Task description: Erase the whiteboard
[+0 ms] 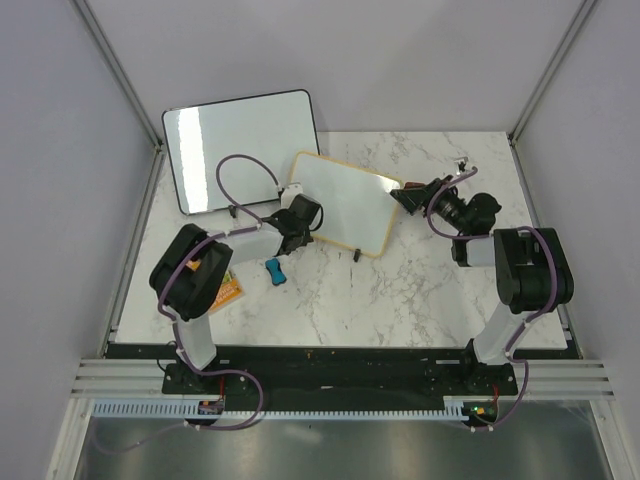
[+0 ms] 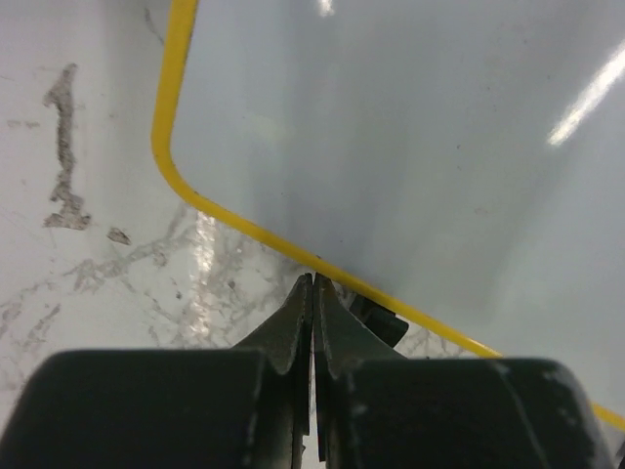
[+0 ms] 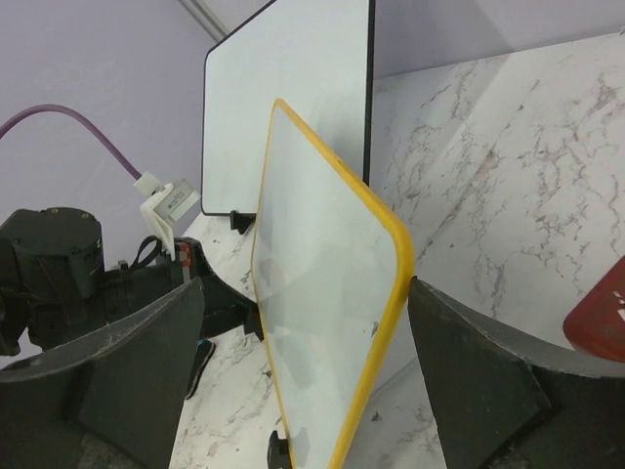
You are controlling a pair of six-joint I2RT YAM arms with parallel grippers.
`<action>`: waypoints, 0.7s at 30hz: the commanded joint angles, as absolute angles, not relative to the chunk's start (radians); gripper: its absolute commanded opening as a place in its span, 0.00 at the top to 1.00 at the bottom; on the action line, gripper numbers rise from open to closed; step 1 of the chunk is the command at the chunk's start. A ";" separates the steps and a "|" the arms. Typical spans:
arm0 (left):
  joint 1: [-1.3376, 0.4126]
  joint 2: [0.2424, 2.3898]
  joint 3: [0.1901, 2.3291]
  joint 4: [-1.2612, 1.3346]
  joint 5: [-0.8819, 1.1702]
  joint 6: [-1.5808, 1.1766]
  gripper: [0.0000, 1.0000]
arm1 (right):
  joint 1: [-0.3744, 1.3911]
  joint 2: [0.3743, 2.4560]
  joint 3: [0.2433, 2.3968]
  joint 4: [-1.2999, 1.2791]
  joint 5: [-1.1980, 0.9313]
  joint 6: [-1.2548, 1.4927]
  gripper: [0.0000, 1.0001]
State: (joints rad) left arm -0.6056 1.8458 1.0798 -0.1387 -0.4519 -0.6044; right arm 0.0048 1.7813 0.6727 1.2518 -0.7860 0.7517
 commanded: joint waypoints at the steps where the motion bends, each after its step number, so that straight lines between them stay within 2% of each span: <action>1: -0.678 1.862 1.062 -0.074 -0.382 -0.655 0.98 | -0.026 1.732 0.653 1.316 -0.788 0.755 0.08; 10: -0.716 1.824 1.031 -0.136 -0.433 -0.733 0.98 | -0.037 1.687 0.643 1.227 -0.749 0.703 0.08; 12: -0.718 1.763 0.999 -0.138 -0.445 -0.733 0.98 | -0.040 1.680 0.638 1.198 -0.736 0.683 0.08; 14: -0.718 1.676 0.976 -0.135 -0.448 -0.729 0.94 | -0.040 1.658 0.635 1.160 -0.718 0.660 0.08; 16: -0.718 1.609 0.945 -0.130 -0.443 -0.701 0.88 | -0.040 1.632 0.630 1.137 -0.706 0.643 0.08; 19: -0.726 1.473 0.908 -0.129 -0.440 -0.661 0.62 | -0.040 1.600 0.630 1.077 -0.689 0.615 0.07; 20: -0.729 1.433 0.896 -0.129 -0.446 -0.655 0.44 | -0.037 1.594 0.635 1.060 -0.696 0.614 0.06; 21: -0.729 1.369 0.867 -0.130 -0.445 -0.647 0.37 | -0.037 1.585 0.635 1.058 -0.696 0.620 0.05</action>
State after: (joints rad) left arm -0.7208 1.5635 0.9104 -0.1513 -0.4164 -0.6724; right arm -0.0368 1.6455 0.6315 1.0973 -0.7074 0.6643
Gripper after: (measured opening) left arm 0.488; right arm 0.935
